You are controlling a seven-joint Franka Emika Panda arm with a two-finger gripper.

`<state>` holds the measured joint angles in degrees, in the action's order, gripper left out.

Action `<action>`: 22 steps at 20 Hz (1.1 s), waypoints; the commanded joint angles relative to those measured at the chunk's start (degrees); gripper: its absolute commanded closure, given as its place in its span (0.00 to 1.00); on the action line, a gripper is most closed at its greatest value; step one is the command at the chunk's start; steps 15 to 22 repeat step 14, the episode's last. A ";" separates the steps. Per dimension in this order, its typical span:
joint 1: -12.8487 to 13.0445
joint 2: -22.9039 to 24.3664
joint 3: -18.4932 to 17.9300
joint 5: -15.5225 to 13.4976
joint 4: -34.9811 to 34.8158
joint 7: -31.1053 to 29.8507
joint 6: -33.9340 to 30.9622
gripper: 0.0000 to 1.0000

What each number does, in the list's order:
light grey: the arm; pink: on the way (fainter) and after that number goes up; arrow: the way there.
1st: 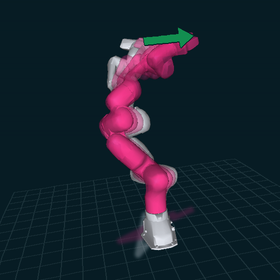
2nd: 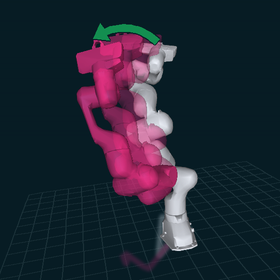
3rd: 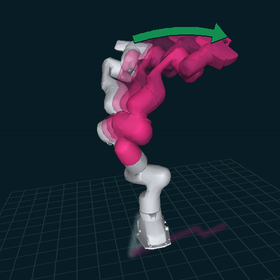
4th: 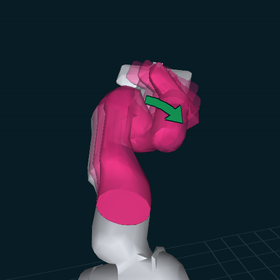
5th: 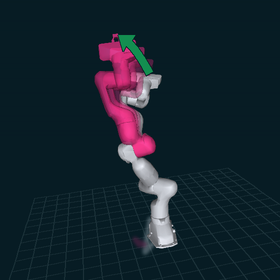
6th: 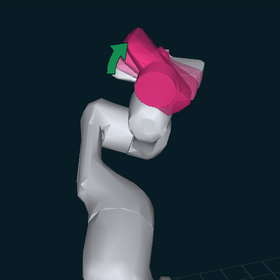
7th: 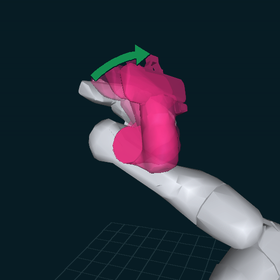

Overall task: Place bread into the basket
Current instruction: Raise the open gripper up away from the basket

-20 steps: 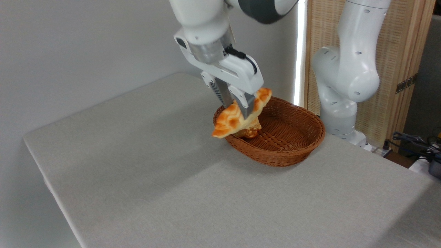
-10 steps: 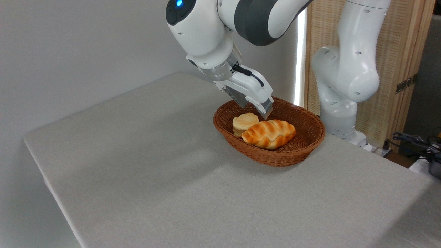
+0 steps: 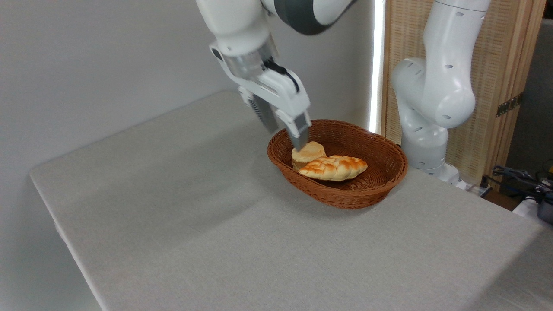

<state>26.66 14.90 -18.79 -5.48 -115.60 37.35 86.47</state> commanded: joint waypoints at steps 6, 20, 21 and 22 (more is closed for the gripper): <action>0.24 -6.80 -0.98 0.12 9.15 -0.61 19.41 0.00; -0.11 -12.61 -1.07 0.04 11.37 -0.61 24.10 0.00; -0.11 -12.61 -1.07 0.04 11.37 -0.61 24.10 0.00; -0.11 -12.61 -1.07 0.04 11.37 -0.61 24.10 0.00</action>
